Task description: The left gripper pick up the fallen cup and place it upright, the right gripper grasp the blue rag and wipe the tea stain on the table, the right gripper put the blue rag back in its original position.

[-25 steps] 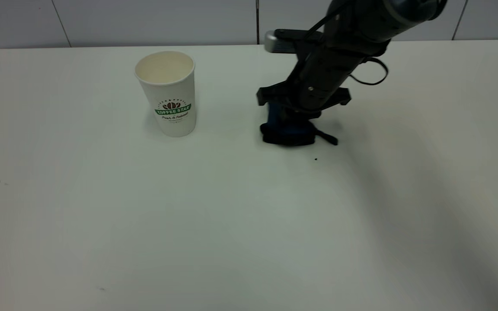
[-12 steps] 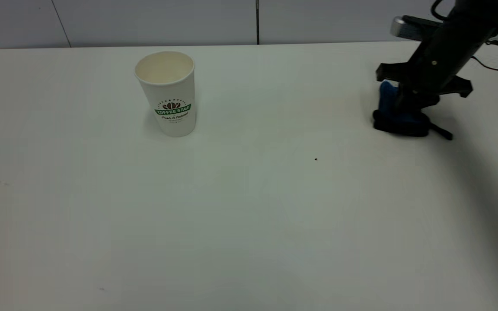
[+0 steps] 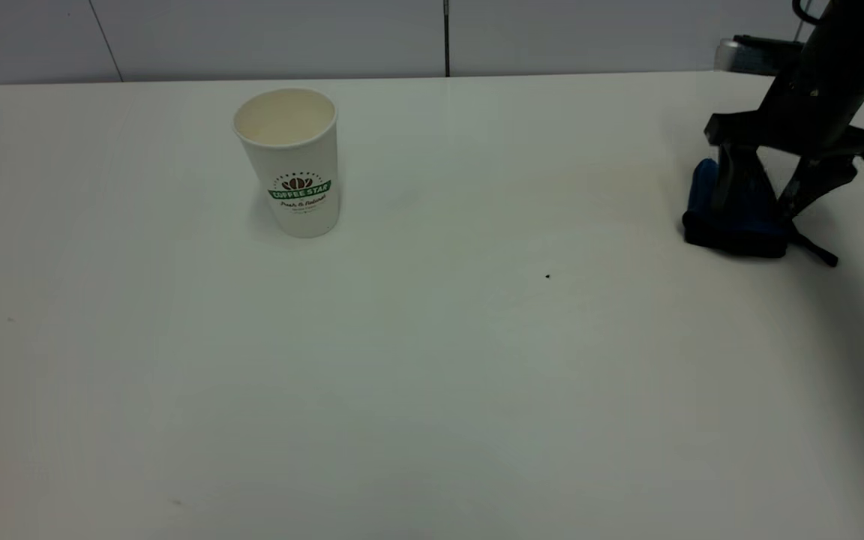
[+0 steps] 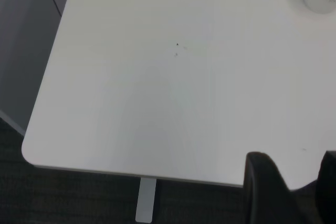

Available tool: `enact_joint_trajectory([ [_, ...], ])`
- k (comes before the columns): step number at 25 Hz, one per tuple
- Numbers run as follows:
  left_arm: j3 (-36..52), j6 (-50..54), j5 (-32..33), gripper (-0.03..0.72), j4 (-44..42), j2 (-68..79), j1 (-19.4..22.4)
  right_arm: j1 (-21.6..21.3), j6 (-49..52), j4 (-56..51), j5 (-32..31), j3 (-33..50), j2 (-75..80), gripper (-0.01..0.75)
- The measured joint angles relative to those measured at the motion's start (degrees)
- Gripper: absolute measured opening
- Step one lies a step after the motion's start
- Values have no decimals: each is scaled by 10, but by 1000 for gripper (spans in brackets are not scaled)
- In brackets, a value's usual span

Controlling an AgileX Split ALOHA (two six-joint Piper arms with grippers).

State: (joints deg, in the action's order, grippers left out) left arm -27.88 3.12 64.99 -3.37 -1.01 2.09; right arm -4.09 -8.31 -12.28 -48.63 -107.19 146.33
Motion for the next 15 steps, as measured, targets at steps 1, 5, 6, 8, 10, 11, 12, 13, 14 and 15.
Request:
enact_joint_trajectory([
  [1, 0, 0, 0, 278, 0, 0, 0, 0, 0, 3, -23, -6, -16, 717],
  [5, 0, 0, 0, 278, 0, 0, 0, 0, 1, 17, -130, -32, -79, 726],
  [6, 0, 0, 0, 278, 0, 0, 0, -1, 2, 18, -160, -37, -92, 726],
  [8, 0, 0, 0, 278, 0, 0, 0, -1, 7, 20, -192, -38, -125, 726],
  [10, 0, 0, 0, 278, 0, 0, 0, -1, 11, 20, -202, -32, -161, 726],
  [11, 0, 0, 0, 278, 0, 0, 0, -1, 15, 18, -203, -25, -183, 726],
  [12, 0, 0, 0, 278, 0, 0, 0, -1, 21, 13, -205, -17, -207, 726],
  [13, 0, 0, 0, 278, 0, 0, 0, -1, 26, 8, -206, -7, -230, 725],
  [14, 0, 0, 0, 278, 0, 0, 0, 0, 27, 0, -206, 8, -260, 725],
  [15, 0, 0, 0, 278, 0, 0, 0, 2, 27, -2, -206, 27, -292, 725],
])
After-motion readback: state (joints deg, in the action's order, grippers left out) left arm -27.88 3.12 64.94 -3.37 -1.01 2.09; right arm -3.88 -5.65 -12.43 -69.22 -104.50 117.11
